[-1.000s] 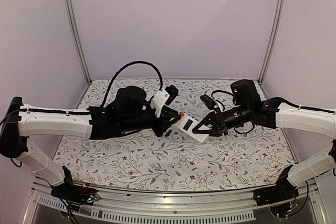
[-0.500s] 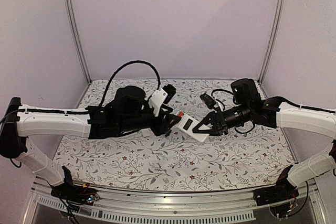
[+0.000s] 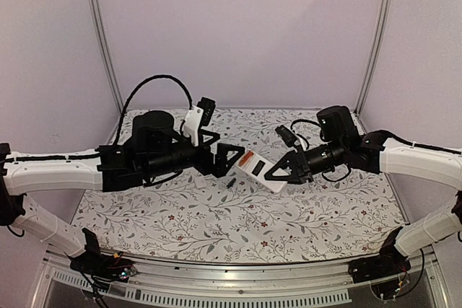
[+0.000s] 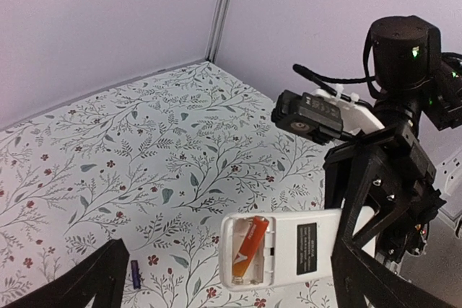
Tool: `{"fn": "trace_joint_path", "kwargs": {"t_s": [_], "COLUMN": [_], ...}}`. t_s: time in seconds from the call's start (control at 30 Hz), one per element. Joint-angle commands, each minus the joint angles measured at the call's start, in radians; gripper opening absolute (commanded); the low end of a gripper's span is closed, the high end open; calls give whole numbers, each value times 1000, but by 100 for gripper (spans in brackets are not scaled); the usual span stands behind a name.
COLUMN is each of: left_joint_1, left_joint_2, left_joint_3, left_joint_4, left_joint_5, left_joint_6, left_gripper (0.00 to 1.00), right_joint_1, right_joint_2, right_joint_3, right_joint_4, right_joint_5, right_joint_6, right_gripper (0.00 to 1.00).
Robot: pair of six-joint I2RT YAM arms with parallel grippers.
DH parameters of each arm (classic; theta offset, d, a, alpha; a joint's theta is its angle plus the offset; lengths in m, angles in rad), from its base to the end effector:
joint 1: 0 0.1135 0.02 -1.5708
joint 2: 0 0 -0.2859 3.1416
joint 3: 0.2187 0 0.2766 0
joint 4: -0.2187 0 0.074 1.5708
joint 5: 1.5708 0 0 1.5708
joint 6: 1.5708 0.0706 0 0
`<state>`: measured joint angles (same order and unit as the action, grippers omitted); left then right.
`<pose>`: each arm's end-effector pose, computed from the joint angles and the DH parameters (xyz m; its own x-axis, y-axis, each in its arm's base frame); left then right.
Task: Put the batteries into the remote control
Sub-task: Place the battery in the battery compartment, then adjust the battery in the battery compartment.
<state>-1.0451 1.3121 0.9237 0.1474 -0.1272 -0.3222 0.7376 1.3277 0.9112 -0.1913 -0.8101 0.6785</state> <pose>0.1881 -0.3063 0.3088 -0.3657 0.0045 -0.9307 0.7173 0.6386 -0.2788 0.2047 0.2551 0.2666 -0.8962 -0.2297 -0.3795 -0.4383 0.3269 0.8373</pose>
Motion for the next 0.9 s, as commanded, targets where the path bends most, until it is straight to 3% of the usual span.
{"fn": "trace_joint_path", "kwargs": {"t_s": [0.0,0.17,0.4,0.87], "left_joint_1": [21,34,51,81], "left_joint_2": [6,57,144,201], "left_joint_3": [-30,-11,36,73], "left_joint_4": [-27,-53,-57,-52], "left_joint_5": [-15,34,98,148], "left_joint_6": [-55,-68,-76,-73], "left_gripper": [100,99,82,70], "right_joint_1": [-5,-5,-6,-5], "right_joint_2": [21,38,54,65], "right_joint_3": [45,59,70,83], "right_joint_4": [-42,-68,-74,-68], "right_joint_5": [12,4,-7,-31], "right_joint_6": [-17,-26,-24,-23], "right_gripper": [0,0,0,0]}}
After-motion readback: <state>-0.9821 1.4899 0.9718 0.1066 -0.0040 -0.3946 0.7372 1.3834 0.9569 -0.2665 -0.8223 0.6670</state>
